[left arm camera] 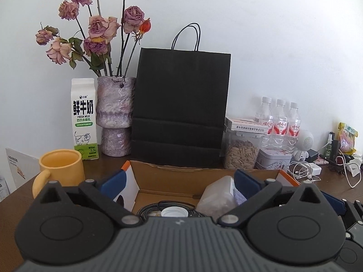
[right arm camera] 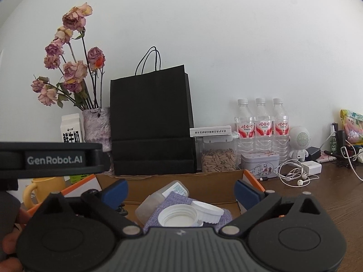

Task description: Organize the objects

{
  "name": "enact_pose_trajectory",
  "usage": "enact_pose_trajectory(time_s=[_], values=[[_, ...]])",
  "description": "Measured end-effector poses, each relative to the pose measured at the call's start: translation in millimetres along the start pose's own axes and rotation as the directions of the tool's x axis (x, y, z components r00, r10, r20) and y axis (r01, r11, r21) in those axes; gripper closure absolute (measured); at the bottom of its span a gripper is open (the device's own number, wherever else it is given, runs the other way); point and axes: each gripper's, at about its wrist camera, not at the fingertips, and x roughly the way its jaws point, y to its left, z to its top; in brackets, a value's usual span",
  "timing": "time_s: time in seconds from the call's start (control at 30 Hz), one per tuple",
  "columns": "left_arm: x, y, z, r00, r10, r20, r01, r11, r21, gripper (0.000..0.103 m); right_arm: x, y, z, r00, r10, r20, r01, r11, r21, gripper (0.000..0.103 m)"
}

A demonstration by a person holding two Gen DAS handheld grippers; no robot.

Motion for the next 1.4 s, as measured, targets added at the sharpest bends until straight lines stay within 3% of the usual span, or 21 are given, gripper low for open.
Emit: enact_pose_trajectory(time_s=[0.37,0.7,1.03,1.4], values=[[-8.9,3.7,-3.3,1.000,-0.025,0.006,0.025,1.000,-0.016,0.000,-6.5,-2.8,-0.6,1.000,0.002,-0.015,-0.002,1.000,-0.001,0.002],[-31.0,18.1,-13.1,0.999,0.001,0.048,0.001,0.999,-0.033,0.000,-23.4,-9.0,-2.0,1.000,0.015,-0.012,-0.016,1.000,-0.021,0.002],[-61.6,36.9,-27.2,1.000,-0.009,0.016,0.009,1.000,-0.008,0.000,-57.6,-11.8,-9.2,0.998,0.041,-0.044,-0.044,0.996,-0.082,0.002],[-92.9,51.7,-54.8,0.996,-0.018,-0.089,0.021,0.999,0.031,0.000,-94.3,-18.4,-20.9,0.989,0.063,-0.136,-0.075,0.993,-0.086,0.002]])
